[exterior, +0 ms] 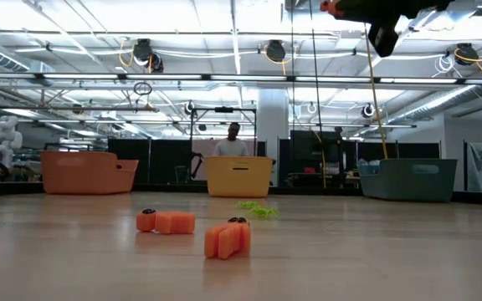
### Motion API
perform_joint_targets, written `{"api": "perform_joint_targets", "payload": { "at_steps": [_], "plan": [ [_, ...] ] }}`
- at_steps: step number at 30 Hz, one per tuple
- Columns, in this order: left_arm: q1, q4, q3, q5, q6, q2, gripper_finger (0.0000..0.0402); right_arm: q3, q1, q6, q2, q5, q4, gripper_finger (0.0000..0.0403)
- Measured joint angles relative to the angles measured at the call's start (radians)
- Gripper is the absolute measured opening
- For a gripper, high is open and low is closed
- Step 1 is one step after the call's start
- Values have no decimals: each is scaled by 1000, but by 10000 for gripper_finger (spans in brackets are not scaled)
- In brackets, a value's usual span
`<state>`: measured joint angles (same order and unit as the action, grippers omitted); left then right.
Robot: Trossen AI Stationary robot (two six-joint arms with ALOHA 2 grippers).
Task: Sort Halloween decoration
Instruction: Put the orange skeleton toy into the blue bin
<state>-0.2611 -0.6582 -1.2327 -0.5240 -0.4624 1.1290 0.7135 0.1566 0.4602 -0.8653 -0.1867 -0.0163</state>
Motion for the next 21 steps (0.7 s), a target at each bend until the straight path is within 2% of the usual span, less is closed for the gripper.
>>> {"api": "perform_joint_targets", "payload": {
  "at_steps": [8, 13, 21],
  "plan": [
    [0, -4, 0, -2, 0, 0, 161, -28, 0, -80, -4, 0, 89, 1],
    [0, -3, 0, -4, 0, 0, 161, -28, 0, -87, -4, 2, 170, 1],
    [0, -1, 0, -4, -3, 0, 161, -28, 0, -80, -4, 2, 204, 1]
  ]
}}
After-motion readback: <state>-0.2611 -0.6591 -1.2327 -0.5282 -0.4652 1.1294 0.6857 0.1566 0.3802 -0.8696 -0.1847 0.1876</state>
